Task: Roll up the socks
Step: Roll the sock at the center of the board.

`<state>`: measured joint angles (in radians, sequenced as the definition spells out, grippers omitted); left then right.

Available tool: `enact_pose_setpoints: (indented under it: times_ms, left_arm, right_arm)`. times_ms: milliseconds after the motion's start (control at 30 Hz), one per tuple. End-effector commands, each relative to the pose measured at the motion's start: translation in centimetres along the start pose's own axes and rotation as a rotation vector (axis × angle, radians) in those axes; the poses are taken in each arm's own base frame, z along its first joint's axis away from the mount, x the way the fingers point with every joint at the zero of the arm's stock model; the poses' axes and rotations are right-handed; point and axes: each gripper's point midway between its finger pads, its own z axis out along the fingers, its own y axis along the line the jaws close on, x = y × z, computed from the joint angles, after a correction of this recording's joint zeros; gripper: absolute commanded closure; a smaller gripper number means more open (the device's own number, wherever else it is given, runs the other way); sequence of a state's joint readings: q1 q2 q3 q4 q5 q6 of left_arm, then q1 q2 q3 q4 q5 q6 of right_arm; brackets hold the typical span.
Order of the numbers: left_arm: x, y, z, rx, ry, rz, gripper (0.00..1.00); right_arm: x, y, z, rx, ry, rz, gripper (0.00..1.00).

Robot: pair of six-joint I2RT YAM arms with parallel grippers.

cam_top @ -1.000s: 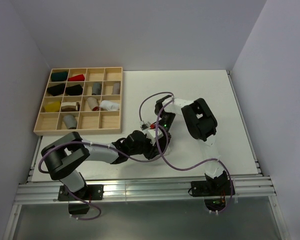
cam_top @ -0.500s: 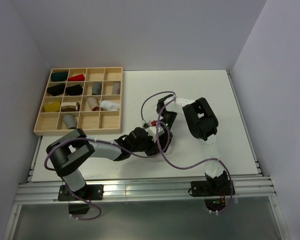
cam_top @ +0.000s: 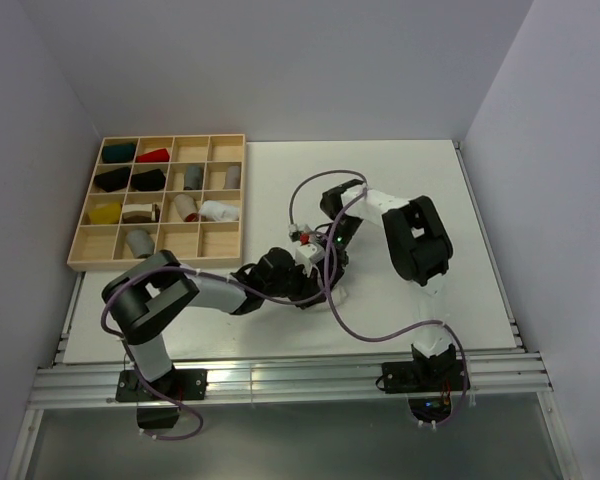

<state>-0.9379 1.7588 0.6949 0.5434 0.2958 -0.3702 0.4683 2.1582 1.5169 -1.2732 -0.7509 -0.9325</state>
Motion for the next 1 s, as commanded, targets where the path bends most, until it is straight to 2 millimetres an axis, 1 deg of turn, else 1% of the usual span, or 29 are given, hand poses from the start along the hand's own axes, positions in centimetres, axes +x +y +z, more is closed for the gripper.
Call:
enact_pose_setpoints:
  times_ms: [0, 33, 100, 167, 200, 233, 267, 333, 367, 400, 433, 500, 533, 567, 600, 633, 667, 700, 733, 767, 800, 833, 867, 933, 967]
  left_arm:
    - [7.3, 3.2, -1.1, -0.098, 0.233, -0.13, 1.0]
    - [7.3, 3.2, -1.2, -0.09, 0.231, -0.138, 1.0]
    - [7.3, 3.3, -1.4, -0.073, 0.231, -0.17, 1.0]
    - [7.2, 3.4, -1.6, -0.05, 0.233, -0.2, 1.0]
    - [7.1, 3.5, -1.7, -0.041, 0.233, -0.219, 1.0]
    - [6.9, 3.4, -1.8, -0.027, 0.231, -0.228, 1.0]
    - [6.7, 3.9, -1.9, -0.025, 0.228, -0.249, 1.0]
    - [6.6, 3.7, -2.1, 0.008, 0.239, -0.286, 1.0]
    - [6.5, 4.0, -2.2, 0.011, 0.238, -0.318, 1.0]
    - [6.4, 3.9, -2.3, 0.029, 0.243, -0.333, 1.0]
    - [6.4, 4.0, -2.3, 0.034, 0.246, -0.35, 1.0]
    - [6.3, 4.5, -2.2, 0.029, 0.258, -0.394, 1.0]
    - [6.3, 4.3, -2.1, 0.041, 0.27, -0.406, 1.0]
    - [6.2, 4.3, -1.9, 0.041, 0.28, -0.432, 1.0]
    - [6.2, 4.3, -1.8, 0.042, 0.291, -0.448, 1.0]
    - [6.1, 4.0, -1.8, 0.058, 0.301, -0.46, 1.0]
    - [6.0, 3.8, -1.5, 0.059, 0.314, -0.493, 1.0]
    - [5.9, 3.7, -1.5, 0.062, 0.323, -0.509, 1.0]
    - [5.8, 3.6, -1.2, 0.074, 0.334, -0.525, 1.0]
    - [6.1, 3.5, -1.2, 0.064, 0.36, -0.564, 1.0]
    - [6.2, 3.5, -1.2, 0.063, 0.372, -0.581, 1.0]
    - [6.2, 3.3, -1.0, 0.083, 0.386, -0.598, 1.0]
    - [6.4, 3.1, -1.0, 0.084, 0.399, -0.626, 1.0]
    - [6.7, 3.1, -0.7, 0.089, 0.424, -0.662, 1.0]
    - [6.8, 2.7, -0.8, 0.103, 0.438, -0.682, 1.0]
  right_arm:
    - [-2.2, 0.6, -2.3, 0.086, -0.112, -0.064, 0.5]
    - [-2.4, 0.8, -3.1, 0.114, -0.136, -0.072, 0.5]
    - [-2.5, 0.4, -3.8, 0.161, -0.168, -0.067, 0.5]
    - [-2.6, 0.7, -4.9, 0.206, -0.198, -0.077, 0.5]
    - [-2.5, 0.6, -5.1, 0.219, -0.209, -0.072, 0.5]
    - [-2.4, 0.5, -5.7, 0.235, -0.225, -0.068, 0.5]
    - [-2.5, 0.7, -6.4, 0.259, -0.245, -0.077, 0.5]
    - [-2.2, 0.4, -7.0, 0.309, -0.277, -0.079, 0.5]
    - [-2.3, 0.7, -8.1, 0.352, -0.308, -0.093, 0.5]
    - [-2.0, 0.1, -8.1, 0.386, -0.322, -0.08, 0.5]
    - [-1.9, 0.0, -8.3, 0.407, -0.331, -0.085, 0.5]
    - [-1.8, 0.3, -8.8, 0.47, -0.375, -0.117, 0.5]
    - [-1.8, 0.5, -8.9, 0.492, -0.39, -0.133, 0.49]
    - [-1.5, 0.4, -8.6, 0.509, -0.402, -0.143, 0.49]
    - [-1.6, 1.1, -9.3, 0.539, -0.422, -0.18, 0.49]
    - [-1.4, 1.2, -9.4, 0.564, -0.424, -0.195, 0.49]
    - [-0.7, 1.1, -8.8, 0.58, -0.413, -0.204, 0.49]
    - [-1.2, 1.6, -9.3, 0.622, -0.425, -0.26, 0.48]
    - [-0.8, 1.4, -9.3, 0.656, -0.41, -0.271, 0.48]
    - [-0.6, 1.2, -8.8, 0.679, -0.409, -0.29, 0.48]
    - [-0.8, 1.5, -8.3, 0.688, -0.4, -0.321, 0.47]
    - [-0.9, 1.9, -8.3, 0.709, -0.402, -0.348, 0.47]
    - [-0.6, 1.5, -7.7, 0.731, -0.39, -0.359, 0.47]
    - [-0.9, 2.0, -6.6, 0.749, -0.367, -0.41, 0.46]
    - [-0.6, 1.5, -5.8, 0.77, -0.343, -0.421, 0.46]
